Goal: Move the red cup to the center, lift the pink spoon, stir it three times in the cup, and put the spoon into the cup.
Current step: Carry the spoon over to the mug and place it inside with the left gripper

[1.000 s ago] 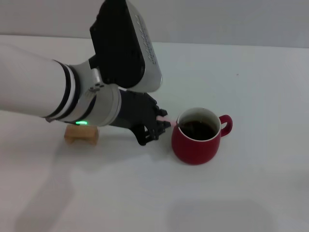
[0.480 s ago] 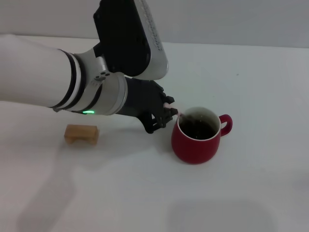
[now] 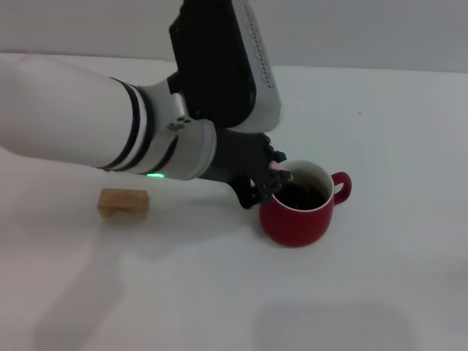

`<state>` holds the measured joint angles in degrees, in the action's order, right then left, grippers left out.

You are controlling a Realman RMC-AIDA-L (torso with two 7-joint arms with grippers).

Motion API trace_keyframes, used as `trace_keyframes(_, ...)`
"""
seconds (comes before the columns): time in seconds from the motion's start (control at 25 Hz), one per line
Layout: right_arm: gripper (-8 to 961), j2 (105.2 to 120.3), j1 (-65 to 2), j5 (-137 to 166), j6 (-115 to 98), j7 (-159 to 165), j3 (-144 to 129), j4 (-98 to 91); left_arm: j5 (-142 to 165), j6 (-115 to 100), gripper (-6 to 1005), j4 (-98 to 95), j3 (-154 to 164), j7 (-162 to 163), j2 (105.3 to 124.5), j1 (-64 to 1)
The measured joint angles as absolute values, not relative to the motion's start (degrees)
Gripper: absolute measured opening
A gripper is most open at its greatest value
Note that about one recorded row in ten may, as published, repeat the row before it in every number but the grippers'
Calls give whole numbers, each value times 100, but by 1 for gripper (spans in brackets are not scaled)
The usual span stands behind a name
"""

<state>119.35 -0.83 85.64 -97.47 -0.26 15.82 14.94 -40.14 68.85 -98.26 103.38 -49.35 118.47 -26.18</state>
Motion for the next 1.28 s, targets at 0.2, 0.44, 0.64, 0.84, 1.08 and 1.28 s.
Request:
trace_keyframes(0.2, 0, 11935, -79, 8559, -9746, -26, 1582, 1494, -4241, 6897, 187, -9836, 10434, -4957, 11840, -2620)
trace_keyframes(0.44, 0, 11935, -79, 8563, -9744, -26, 1582, 1494, -4360, 7026, 188, -9886, 10463, -4960, 11828, -2541)
trace_keyframes(0.64, 0, 11935, -79, 8568, -9741, -26, 1542, 1494, -4267, 7160, 188, -9989, 10396, -4931, 11812, -2397)
trace_keyframes(0.84, -1, 11936, -73, 8570, -9742, -27, 1517, 1494, -3971, 7160, 188, -10021, 10331, -4925, 11821, -2352)
trace_keyframes(1.08, -1, 11940, -25, 8569, -9744, -26, 1511, 1494, -3902, 7041, 188, -10001, 10329, -4921, 11831, -2401)
trace_keyframes(1.28, -1, 11944, -10, 8569, -9771, -26, 1510, 1494, -3962, 6742, 188, -9996, 10415, -4947, 11836, -2414)
